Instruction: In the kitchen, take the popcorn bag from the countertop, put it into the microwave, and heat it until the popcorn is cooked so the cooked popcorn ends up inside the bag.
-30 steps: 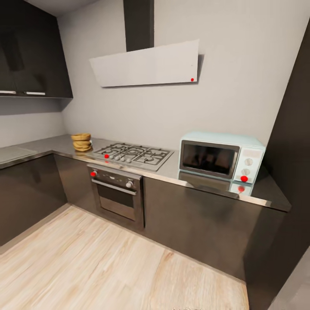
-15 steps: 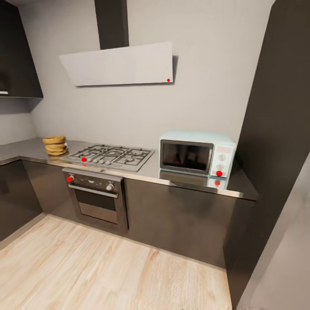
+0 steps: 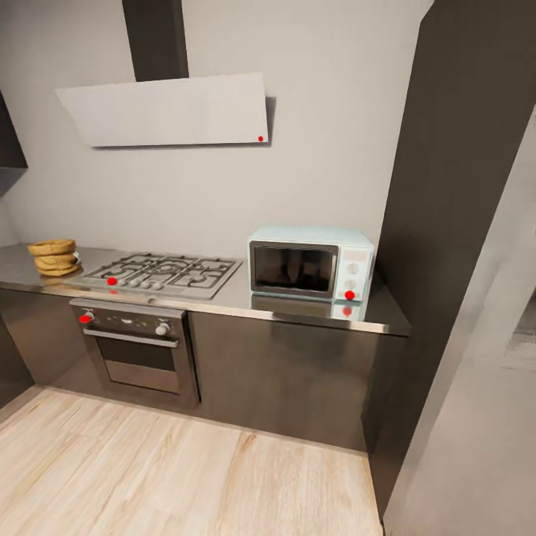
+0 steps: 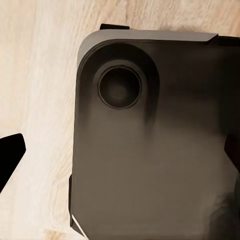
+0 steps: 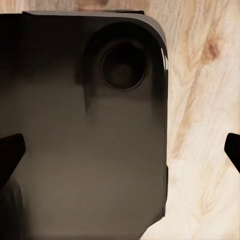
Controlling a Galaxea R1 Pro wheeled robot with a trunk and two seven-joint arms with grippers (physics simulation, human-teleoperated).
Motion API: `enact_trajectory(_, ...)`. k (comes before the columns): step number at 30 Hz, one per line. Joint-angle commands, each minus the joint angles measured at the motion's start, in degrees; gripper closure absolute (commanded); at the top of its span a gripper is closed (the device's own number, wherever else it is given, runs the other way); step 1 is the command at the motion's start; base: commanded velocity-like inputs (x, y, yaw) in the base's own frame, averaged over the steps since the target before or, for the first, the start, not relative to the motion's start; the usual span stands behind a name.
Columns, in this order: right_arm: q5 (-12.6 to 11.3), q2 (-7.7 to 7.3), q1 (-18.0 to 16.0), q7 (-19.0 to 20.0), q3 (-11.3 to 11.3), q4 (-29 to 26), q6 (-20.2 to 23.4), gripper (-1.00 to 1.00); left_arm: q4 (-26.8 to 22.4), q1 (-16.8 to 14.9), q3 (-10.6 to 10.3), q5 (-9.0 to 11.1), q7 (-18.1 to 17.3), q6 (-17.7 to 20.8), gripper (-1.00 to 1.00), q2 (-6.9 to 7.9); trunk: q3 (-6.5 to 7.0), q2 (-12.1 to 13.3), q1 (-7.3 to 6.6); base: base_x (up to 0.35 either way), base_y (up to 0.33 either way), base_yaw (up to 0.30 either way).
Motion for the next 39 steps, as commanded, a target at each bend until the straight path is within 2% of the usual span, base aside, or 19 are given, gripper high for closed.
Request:
enact_trajectory(1,-0.2,-0.01,0.0,0.1,0.1,0.1,-0.3,-1.00,0.0,0.0,0.0,0.5,0.0,-0.1,-1.00,-0.02,-0.04,0.0,0.00,0.000,0.000,-0.016)
enact_trajectory(10,0.2,0.05,0.0,-0.6,0.3,0.1,-0.6,-1.00,0.0,0.0,0.0,0.4,0.0,-0.1,-1.00,-0.08,-0.04,0.0,0.00,0.020,0.000,-0.002)
enact_trajectory(23,-0.2,0.02,0.0,-0.6,0.2,0.1,-0.6,-1.00,0.0,0.0,0.0,0.4,-0.2,-0.1,-1.00,-0.01,-0.04,0.0,0.00,0.304,0.000,-0.007)
enact_trajectory(28,-0.3,0.07,0.0,-0.6,0.0,0.1,-0.5,-1.00,0.0,0.0,0.0,0.4,-0.2,-0.1,-1.00,-0.01,-0.04,0.0,0.00,0.230,0.000,-0.209)
enact_trajectory(35,-0.3,0.05,0.0,-0.6,0.0,0.1,-0.5,-1.00,0.0,0.0,0.0,0.4,-0.2,-0.1,-1.00,-0.01,-0.04,0.0,0.00,0.023,0.001,-0.241)
enact_trajectory(39,-0.3,0.01,0.0,-0.6,0.0,0.1,-0.5,-1.00,0.0,0.0,0.0,0.4,-0.3,-0.1,-1.00,-0.01,-0.04,0.0,0.00,0.000,0.232,-0.205)
